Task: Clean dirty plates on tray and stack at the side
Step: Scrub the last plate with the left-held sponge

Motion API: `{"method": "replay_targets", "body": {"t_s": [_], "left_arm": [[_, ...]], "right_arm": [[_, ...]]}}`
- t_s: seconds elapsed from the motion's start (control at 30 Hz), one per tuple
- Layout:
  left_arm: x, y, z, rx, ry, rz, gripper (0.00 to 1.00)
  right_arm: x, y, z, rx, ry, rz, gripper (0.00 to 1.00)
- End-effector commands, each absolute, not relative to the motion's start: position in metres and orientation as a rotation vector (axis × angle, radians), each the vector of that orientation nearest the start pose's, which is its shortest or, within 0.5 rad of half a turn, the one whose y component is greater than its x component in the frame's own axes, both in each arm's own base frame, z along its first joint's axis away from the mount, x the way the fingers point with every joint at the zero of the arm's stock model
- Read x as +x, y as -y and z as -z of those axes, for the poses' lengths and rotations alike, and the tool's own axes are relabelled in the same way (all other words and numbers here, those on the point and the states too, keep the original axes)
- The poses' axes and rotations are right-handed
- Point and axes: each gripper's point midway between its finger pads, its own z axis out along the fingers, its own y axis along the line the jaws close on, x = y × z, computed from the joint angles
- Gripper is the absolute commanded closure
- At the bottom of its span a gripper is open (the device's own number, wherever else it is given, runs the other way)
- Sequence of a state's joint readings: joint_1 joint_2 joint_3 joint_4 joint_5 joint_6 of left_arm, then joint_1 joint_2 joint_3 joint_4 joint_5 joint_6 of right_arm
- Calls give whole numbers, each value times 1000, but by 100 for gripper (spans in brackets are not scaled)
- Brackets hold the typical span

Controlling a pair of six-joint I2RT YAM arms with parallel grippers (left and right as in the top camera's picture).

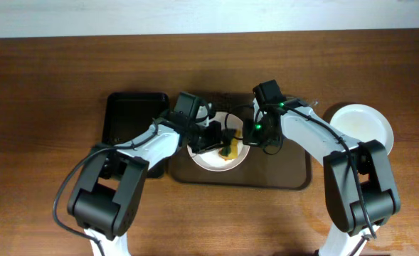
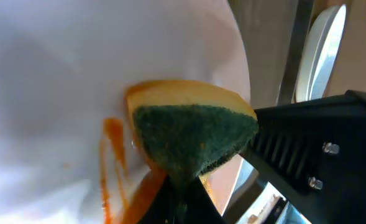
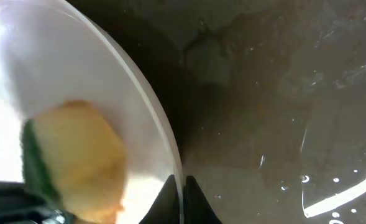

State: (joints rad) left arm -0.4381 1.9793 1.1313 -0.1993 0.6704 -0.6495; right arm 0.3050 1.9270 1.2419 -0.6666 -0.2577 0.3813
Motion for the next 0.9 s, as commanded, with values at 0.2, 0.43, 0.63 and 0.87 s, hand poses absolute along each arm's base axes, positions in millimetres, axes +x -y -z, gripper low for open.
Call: {"method": "replay_targets", "body": {"t_s": [0.2, 0.43, 0.63, 0.87], "left_arm": [[357, 247, 5, -198, -2880, 867, 100], [385, 195, 6, -350, -2835, 773, 100], [373, 180, -64, -96, -2758, 699, 100], [370, 117, -109, -172, -2664, 294, 100]], "right_arm": [[359, -161, -25, 43, -2974, -467, 96], [355, -160, -24, 47, -2993, -460, 96], [356, -152, -22, 54, -2994, -394, 96], [377, -157, -51, -71, -2900, -395, 96]]}}
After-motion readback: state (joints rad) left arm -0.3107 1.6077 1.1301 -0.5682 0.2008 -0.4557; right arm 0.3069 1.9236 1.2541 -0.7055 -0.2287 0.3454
